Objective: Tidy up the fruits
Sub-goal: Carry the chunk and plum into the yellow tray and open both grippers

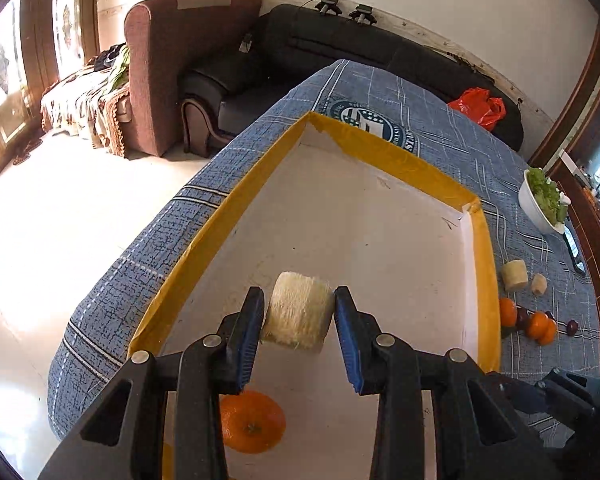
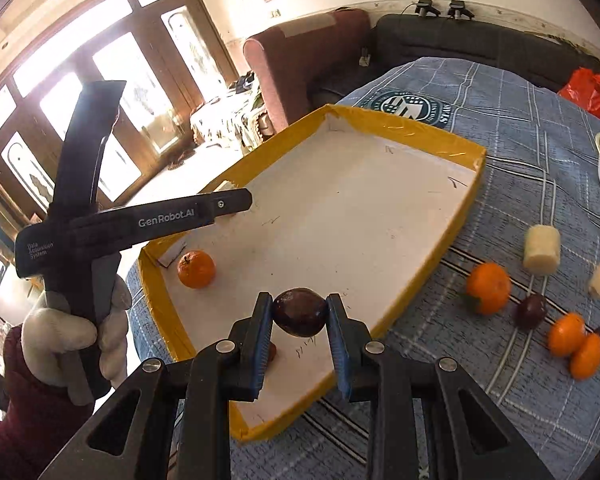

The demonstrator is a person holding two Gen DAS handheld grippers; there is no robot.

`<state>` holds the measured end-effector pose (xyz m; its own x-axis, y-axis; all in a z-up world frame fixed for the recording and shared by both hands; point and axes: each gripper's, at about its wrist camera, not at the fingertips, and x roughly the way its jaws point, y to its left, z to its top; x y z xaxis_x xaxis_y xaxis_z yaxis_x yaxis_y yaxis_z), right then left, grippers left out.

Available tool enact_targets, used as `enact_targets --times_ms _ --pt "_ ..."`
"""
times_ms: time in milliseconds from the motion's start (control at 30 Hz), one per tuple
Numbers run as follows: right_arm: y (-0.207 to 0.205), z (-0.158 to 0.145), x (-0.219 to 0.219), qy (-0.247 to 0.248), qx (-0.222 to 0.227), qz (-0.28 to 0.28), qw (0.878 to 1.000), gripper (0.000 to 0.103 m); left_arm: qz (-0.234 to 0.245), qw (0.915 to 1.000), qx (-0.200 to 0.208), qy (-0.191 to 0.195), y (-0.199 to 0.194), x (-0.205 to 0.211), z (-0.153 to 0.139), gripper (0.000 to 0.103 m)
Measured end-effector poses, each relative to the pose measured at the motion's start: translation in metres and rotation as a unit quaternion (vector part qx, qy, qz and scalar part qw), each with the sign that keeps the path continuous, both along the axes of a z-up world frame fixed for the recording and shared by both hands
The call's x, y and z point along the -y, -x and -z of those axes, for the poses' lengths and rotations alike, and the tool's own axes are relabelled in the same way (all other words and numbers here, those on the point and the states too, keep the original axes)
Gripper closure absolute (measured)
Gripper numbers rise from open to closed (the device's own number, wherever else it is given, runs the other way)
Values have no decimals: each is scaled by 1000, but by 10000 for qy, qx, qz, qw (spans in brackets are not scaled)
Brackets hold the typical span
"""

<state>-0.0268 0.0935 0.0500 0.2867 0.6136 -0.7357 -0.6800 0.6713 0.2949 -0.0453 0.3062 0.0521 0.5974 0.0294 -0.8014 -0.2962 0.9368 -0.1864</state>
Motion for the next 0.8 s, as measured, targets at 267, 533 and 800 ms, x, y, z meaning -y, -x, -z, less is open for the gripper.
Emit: enact_targets --times_ms 267,533,800 --pt "-2 27 -46 408 -5 -351 9986 72 -81 9993 -108 345 -2 -17 16 68" --pt "-3 32 -53 346 -101 -425 9984 64 -112 9978 -38 647 10 -24 9 53" --pt "4 15 -34 104 60 -310 9994 56 -442 9944 264 918 36 -26 -13 41"
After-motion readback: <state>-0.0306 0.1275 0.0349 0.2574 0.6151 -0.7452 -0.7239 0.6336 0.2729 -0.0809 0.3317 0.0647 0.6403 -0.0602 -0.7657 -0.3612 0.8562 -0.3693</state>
